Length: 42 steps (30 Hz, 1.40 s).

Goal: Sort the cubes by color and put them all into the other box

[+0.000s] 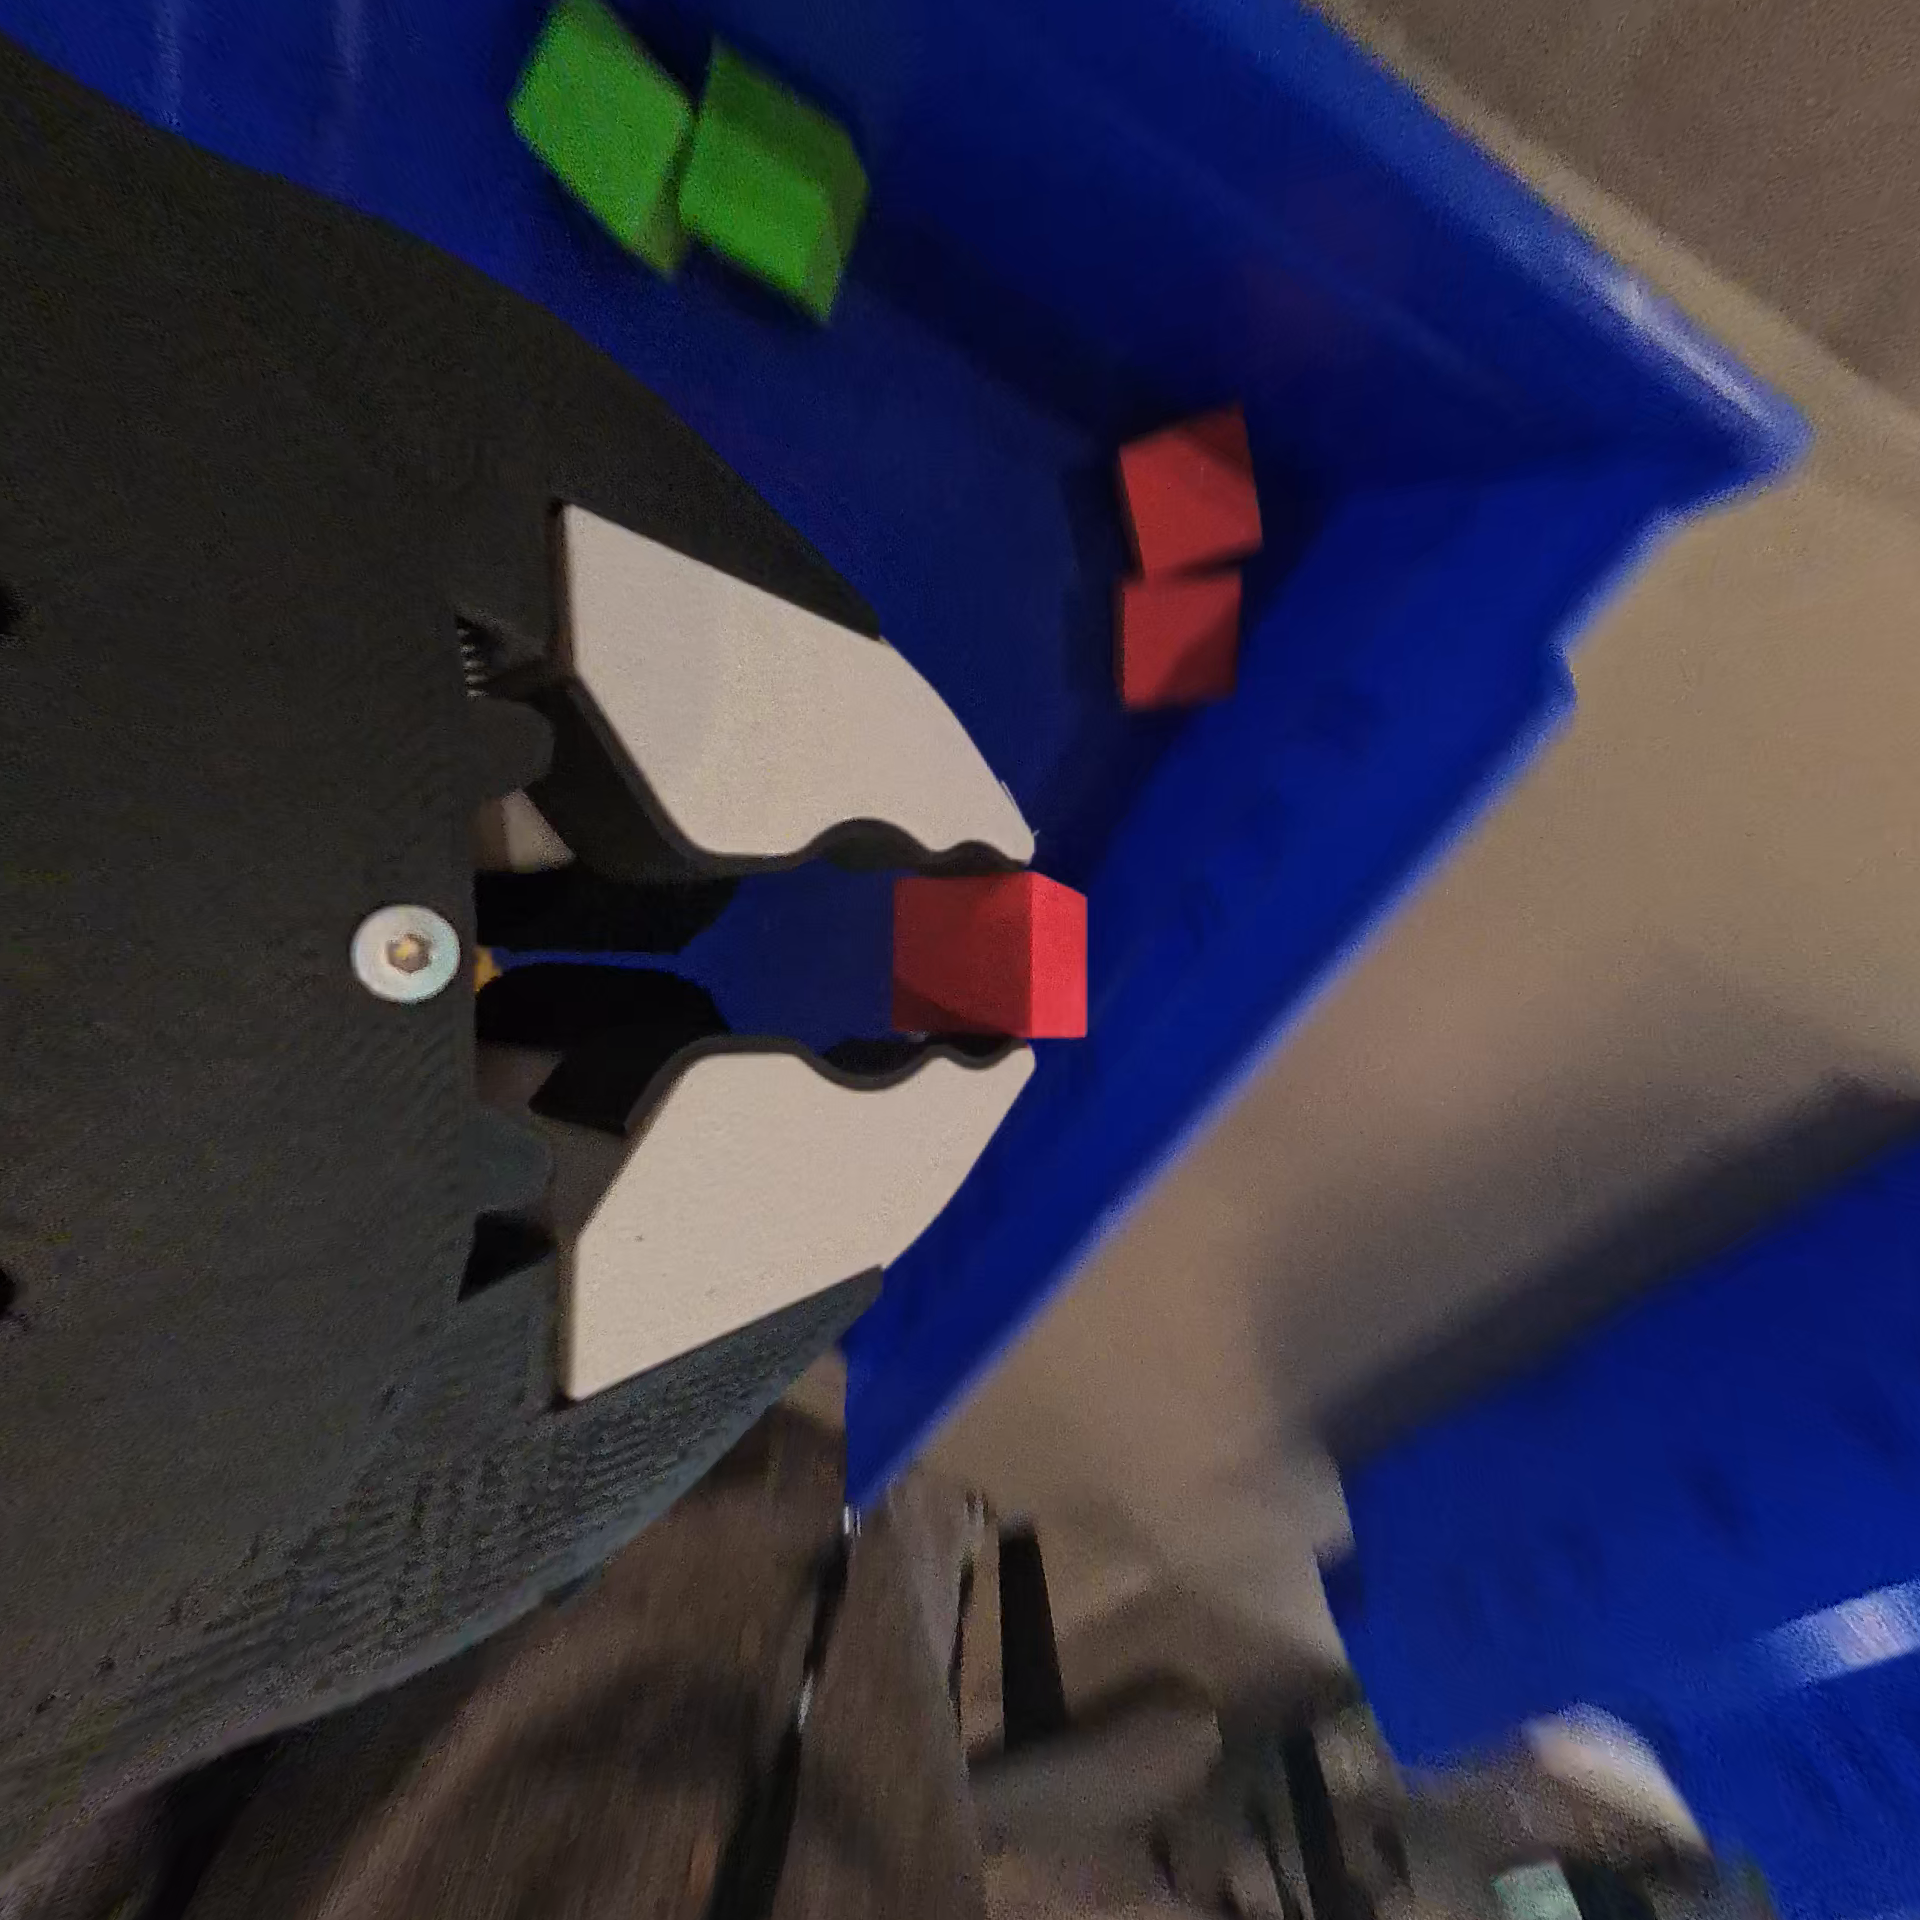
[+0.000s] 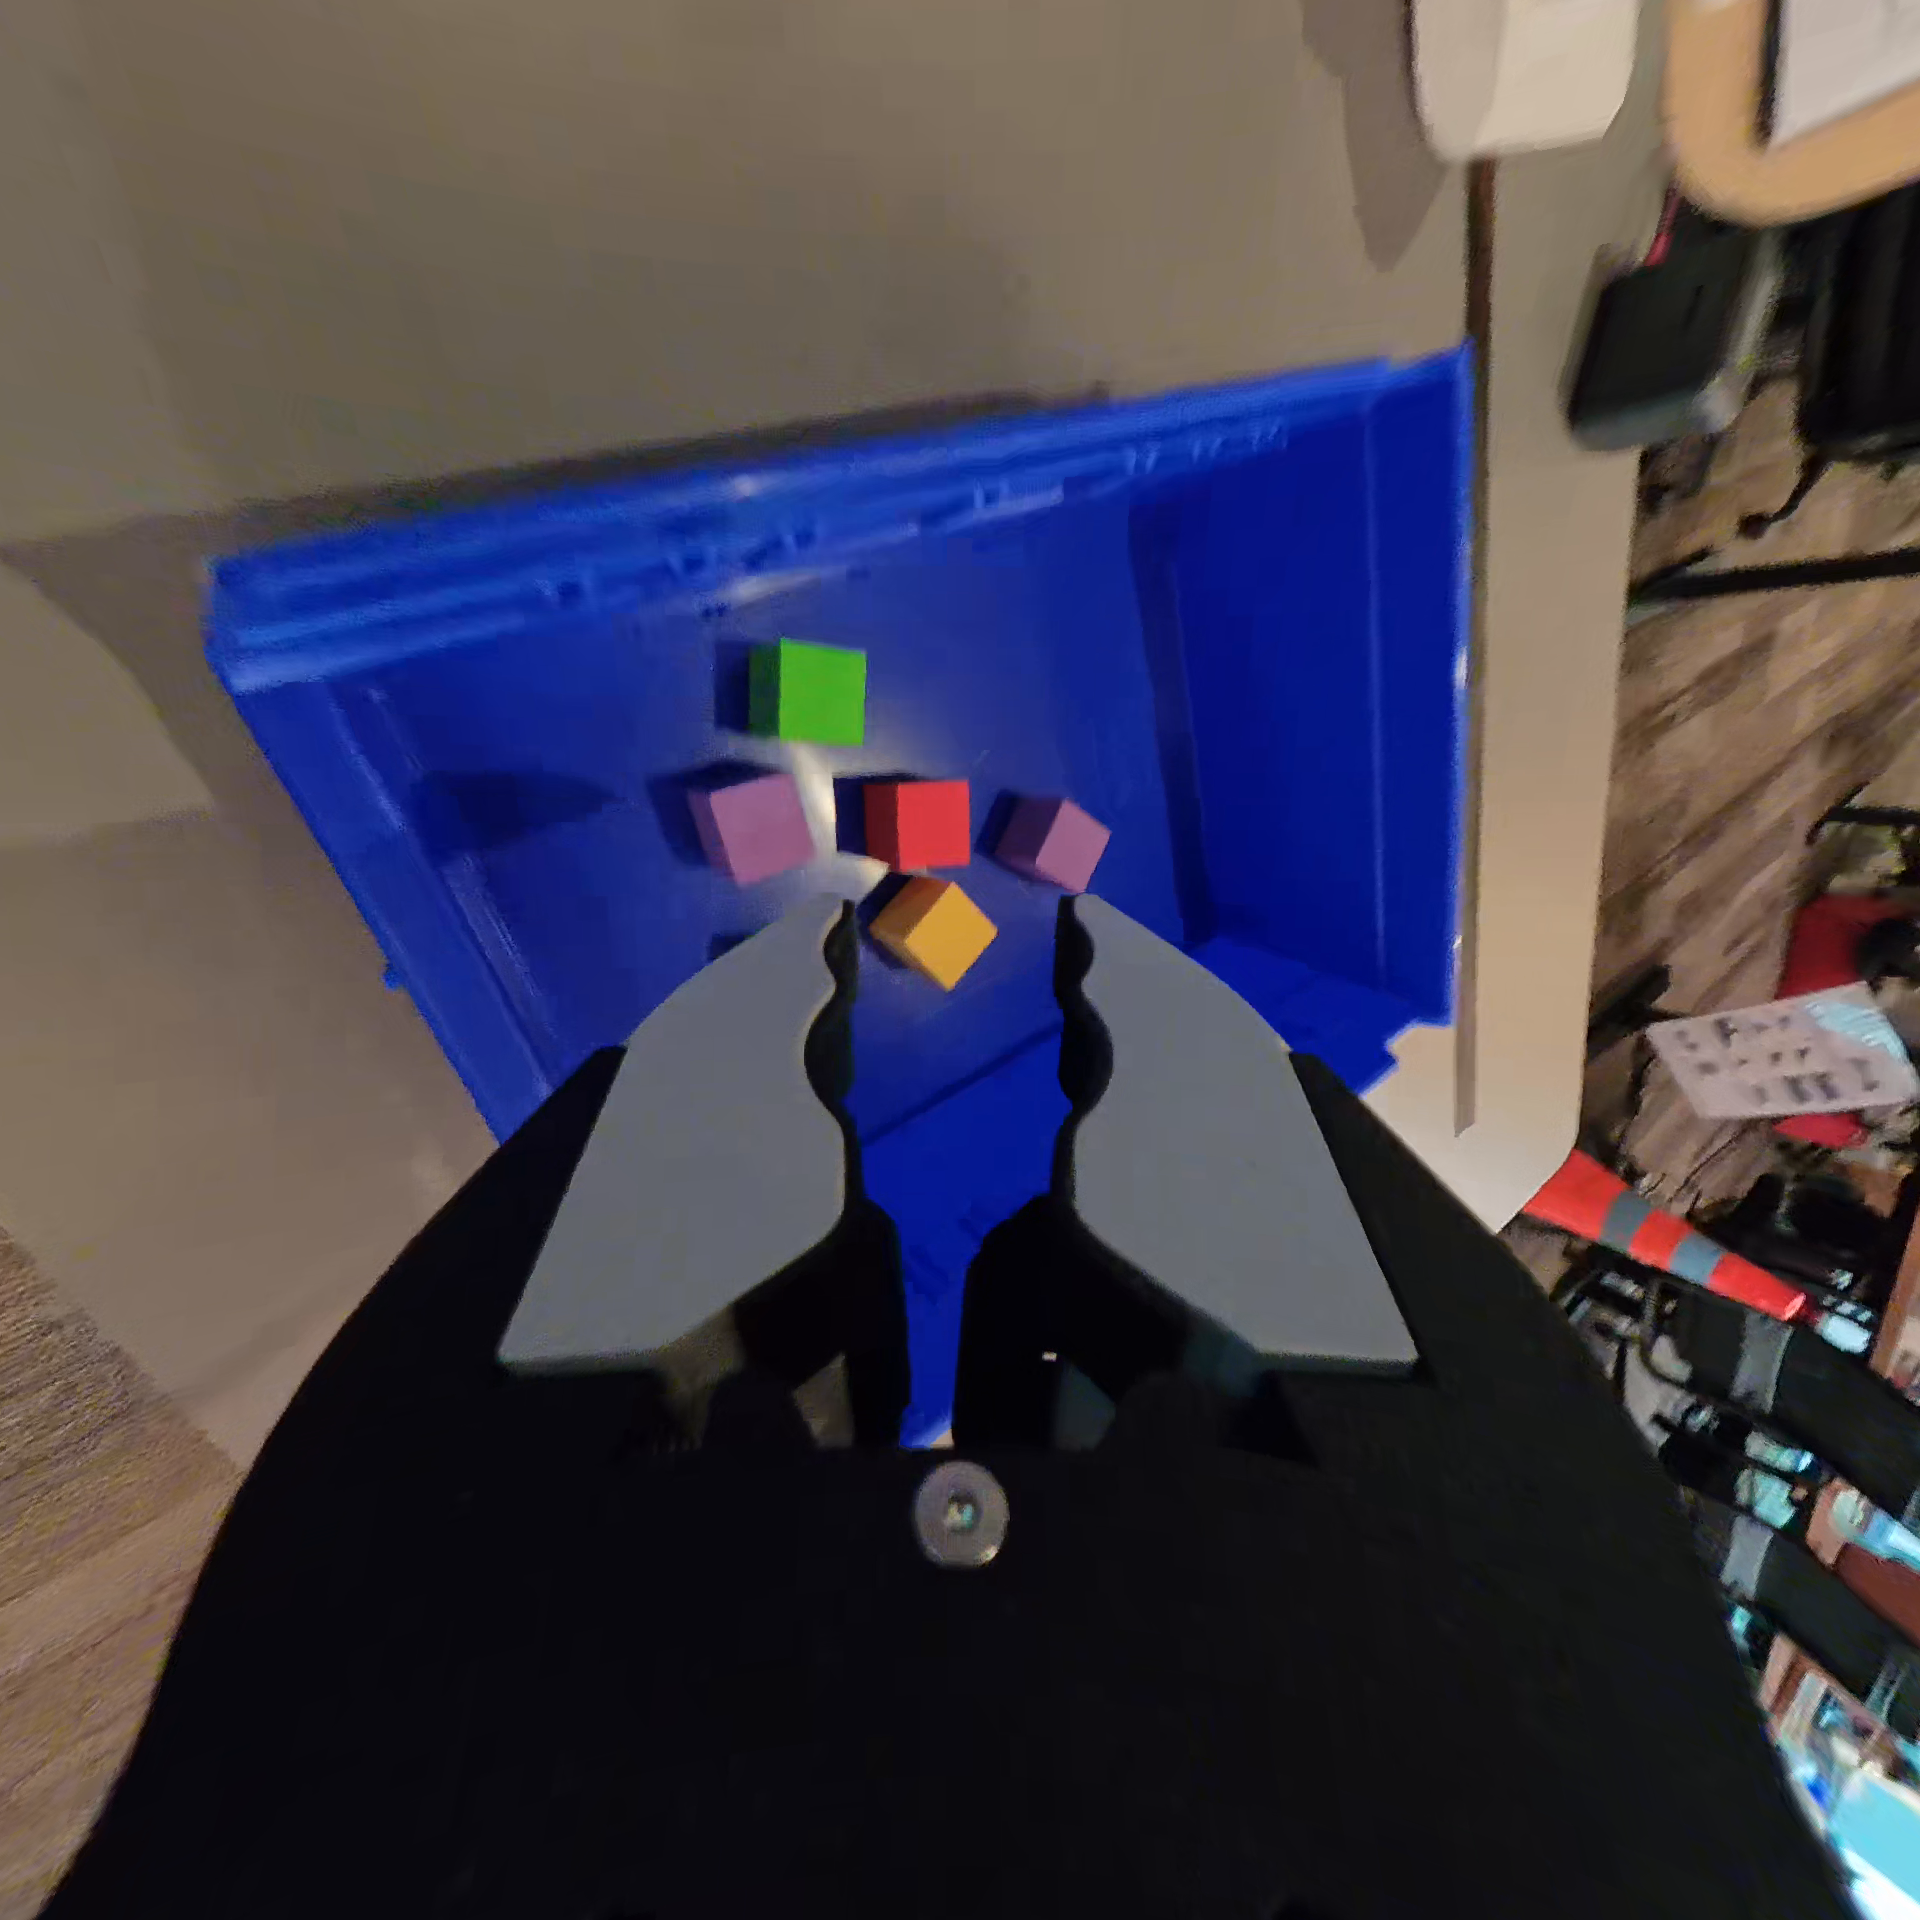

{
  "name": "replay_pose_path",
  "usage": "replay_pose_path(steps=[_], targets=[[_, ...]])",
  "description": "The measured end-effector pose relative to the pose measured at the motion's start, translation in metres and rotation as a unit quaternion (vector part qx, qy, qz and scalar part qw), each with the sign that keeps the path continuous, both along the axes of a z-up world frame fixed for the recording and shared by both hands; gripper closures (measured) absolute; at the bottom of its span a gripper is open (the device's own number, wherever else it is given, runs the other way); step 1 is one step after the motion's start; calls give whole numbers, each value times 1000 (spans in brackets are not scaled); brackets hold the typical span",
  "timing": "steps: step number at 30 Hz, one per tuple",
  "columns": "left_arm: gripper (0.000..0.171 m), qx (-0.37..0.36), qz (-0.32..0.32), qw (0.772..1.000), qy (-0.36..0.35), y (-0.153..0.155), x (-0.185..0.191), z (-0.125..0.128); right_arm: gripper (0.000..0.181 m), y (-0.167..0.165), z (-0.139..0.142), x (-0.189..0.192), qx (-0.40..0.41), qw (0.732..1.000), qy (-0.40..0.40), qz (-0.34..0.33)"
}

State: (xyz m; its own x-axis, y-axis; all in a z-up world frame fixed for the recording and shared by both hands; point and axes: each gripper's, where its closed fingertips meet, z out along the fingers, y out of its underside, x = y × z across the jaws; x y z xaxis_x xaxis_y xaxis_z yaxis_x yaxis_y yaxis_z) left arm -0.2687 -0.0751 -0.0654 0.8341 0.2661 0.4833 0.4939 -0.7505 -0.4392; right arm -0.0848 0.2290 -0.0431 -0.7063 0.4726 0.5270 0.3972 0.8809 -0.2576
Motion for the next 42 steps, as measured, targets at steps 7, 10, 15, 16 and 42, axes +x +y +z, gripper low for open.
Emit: replay_pose_path(steps=[7, 10, 15, 16, 42], targets=[[142, 193, -84, 972, -104, 29, 105, 92, 143, -90, 40, -10, -70, 984, 114, 114], [143, 254, -113, 951, -133, 42, 146, 120, 143, -134, 64, -6, -124, 966, 160, 162], [142, 324, -145, 919, -171, 60, 195, 151, 142, -192, 111, 11, -207, 924, 228, 226], [142, 332, -147, 915, -175, 63, 201, 154, 142, -201, 120, 16, -219, 915, 242, 238], [133, 515, 55, 850, -93, 48, 149, 176, 155, -46, 20, 35, -67, 994, -66, 49]])
